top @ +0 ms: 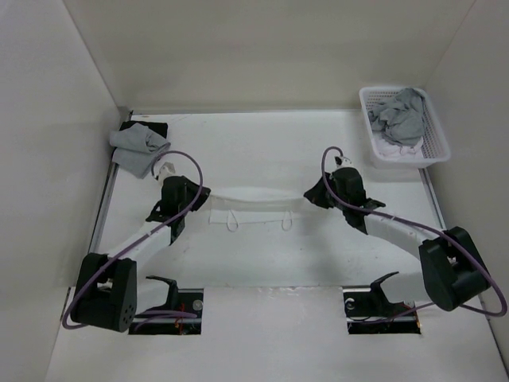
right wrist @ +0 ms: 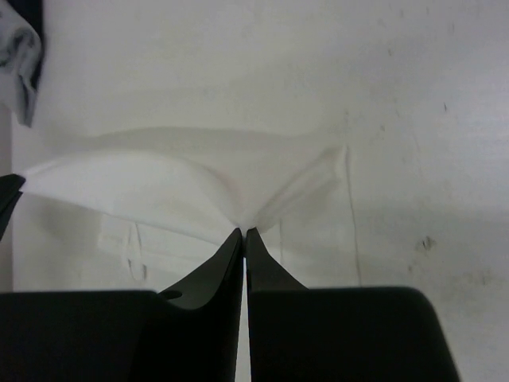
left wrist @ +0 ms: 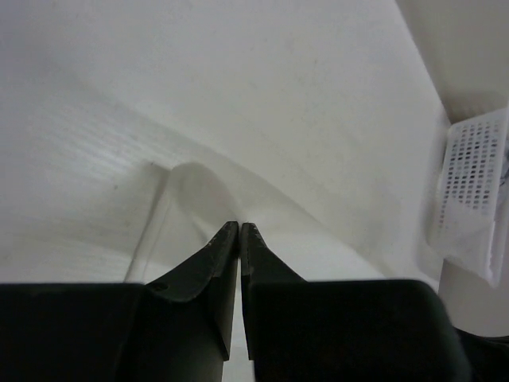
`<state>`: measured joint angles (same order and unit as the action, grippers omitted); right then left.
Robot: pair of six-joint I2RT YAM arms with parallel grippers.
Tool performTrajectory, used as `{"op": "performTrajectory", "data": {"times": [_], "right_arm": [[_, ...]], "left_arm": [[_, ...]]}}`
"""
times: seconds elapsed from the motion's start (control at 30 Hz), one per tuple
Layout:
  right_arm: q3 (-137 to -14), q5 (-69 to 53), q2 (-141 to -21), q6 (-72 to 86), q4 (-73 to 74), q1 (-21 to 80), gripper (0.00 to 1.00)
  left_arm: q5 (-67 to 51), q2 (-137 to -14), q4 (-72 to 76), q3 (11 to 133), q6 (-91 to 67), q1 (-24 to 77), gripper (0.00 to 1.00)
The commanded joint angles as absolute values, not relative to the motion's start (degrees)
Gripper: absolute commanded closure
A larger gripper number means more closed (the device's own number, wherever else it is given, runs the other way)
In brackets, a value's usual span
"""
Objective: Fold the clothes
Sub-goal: Fold the tank top
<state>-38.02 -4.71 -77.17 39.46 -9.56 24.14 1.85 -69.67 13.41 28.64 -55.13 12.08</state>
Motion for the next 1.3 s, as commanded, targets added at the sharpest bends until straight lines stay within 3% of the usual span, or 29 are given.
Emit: {"op": "performTrajectory", "data": {"times": [0.0, 0.3, 0.4, 0.47, 0.57, 0.67, 0.8, 1.03, 1.27], "right_arm": [[-33.15, -2.9, -74.63, 40.6, -12.3, 25.7, 0.93], [-23.82, 1.76, -70.05, 44.82, -11.51, 29.4, 0.93], [-22.94, 2.11, -72.32, 46.05, -11.6, 29.4, 0.9], [-22.94, 2.11, -73.12, 46.67, -11.52, 29.4, 0.84], [-23.03, 2.02, -70.32, 46.67, -11.34, 29.4, 0.6], [-23.99, 1.41, -67.33, 45.53, -9.59, 29.4, 0.54], [-27.41, 2.37, -64.6, 43.42, -5.37, 29.75, 0.61], [-33.74, 5.27, -71.53, 40.34, -5.1, 28.44, 0.64], [-36.74, 3.52, -81.2, 39.29, -6.24, 26.85, 0.77]], "left_arm": [[-0.7, -65.93, 15.38, 23.22, -56.43, 12.35, 0.96], [-0.53, -50.81, 8.8, 13.1, -56.43, 13.31, 0.95], [-0.09, -48.26, 5.81, 10.73, -56.6, 14.1, 0.9], [0.0, -46.85, 4.14, 9.41, -56.78, 14.46, 0.84], [0.09, -43.34, 0.63, 8.88, -56.43, 13.84, 0.74], [1.58, -39.12, -2.98, 10.28, -55.9, 13.84, 0.74], [4.3, -40.85, -2.47, 15.45, -55.9, 17.96, 0.74], [10.37, -60.97, 7.73, 24.87, -55.28, 31.41, 0.75], [10.72, -68.11, 10.46, 20.31, -56.42, 29.84, 0.77]]}}
